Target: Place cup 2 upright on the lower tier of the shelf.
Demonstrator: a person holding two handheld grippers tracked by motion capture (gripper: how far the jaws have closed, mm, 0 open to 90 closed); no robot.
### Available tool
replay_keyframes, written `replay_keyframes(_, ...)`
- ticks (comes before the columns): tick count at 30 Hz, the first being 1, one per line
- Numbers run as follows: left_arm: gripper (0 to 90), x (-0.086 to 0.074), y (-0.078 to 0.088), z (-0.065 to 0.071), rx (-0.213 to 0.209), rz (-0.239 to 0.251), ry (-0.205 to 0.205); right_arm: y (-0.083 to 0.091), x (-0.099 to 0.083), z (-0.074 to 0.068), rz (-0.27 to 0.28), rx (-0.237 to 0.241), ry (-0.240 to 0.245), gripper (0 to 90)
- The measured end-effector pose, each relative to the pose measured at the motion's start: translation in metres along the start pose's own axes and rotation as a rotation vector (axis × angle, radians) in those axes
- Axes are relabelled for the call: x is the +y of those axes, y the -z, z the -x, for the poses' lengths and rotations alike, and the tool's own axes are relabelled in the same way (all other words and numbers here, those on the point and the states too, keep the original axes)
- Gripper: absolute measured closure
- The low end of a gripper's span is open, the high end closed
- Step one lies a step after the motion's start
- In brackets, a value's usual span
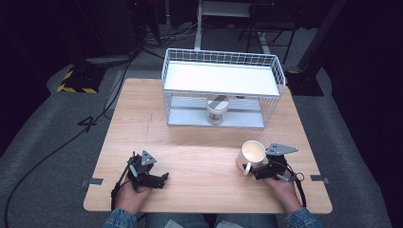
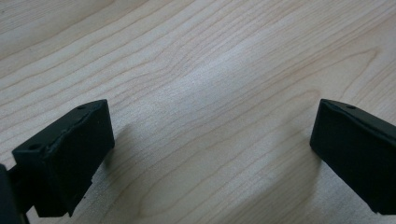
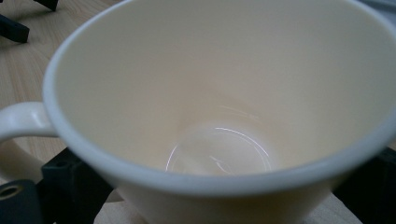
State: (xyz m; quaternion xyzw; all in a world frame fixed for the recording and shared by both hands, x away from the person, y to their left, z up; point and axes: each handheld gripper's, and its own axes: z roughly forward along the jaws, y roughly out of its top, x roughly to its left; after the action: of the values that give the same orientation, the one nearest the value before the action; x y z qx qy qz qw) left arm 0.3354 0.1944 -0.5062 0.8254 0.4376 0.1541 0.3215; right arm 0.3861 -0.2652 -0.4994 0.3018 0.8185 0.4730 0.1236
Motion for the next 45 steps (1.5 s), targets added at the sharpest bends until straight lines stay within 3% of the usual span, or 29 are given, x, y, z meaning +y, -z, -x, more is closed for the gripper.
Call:
replay_keyframes(14, 0.3, 0.001, -0.001, 0.0, 0.004, -0.001, 0.002, 0.002, 0.002, -0.005, 0.012, -0.041, 0.058, 7.8)
replay_keyframes(26, 0.3, 0.001, -0.001, 0.0, 0.007, 0.0, 0.006, 0.009, 0.007, -0.007, -0.002, -0.053, 0.049, 7.9)
replay_keyframes(45, 0.3, 0.002, -0.001, 0.0, 0.013, -0.004, 0.013, 0.034, 0.054, -0.018, 0.021, -0.033, 0.066, 8.0)
